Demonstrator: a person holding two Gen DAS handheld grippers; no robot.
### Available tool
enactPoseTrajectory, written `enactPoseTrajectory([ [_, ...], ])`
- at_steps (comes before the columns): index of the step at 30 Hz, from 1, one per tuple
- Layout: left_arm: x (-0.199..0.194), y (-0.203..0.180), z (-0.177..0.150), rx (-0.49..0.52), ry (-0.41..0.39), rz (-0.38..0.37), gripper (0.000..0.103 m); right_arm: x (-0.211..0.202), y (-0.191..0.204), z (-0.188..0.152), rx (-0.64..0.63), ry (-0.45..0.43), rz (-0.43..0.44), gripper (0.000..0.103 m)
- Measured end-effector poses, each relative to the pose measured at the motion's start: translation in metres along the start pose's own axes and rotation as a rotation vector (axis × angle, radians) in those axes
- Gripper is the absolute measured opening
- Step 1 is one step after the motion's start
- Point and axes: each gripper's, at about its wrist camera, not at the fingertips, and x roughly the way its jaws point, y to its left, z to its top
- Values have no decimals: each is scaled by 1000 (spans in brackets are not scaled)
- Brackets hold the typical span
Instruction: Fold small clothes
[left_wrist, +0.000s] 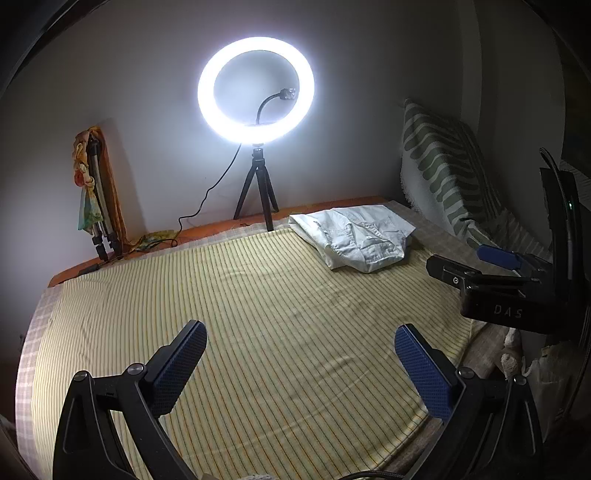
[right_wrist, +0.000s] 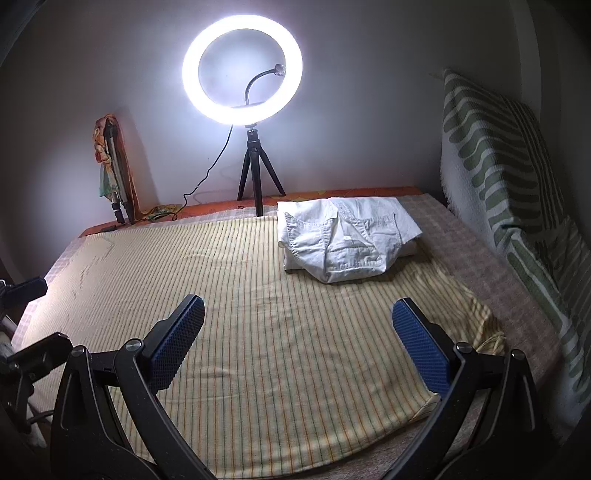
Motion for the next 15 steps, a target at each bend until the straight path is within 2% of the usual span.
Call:
enactPoseTrajectory([
  [15,-1,-2,-1,-7,8,-11,103,11,4,0,21,11,13,103],
])
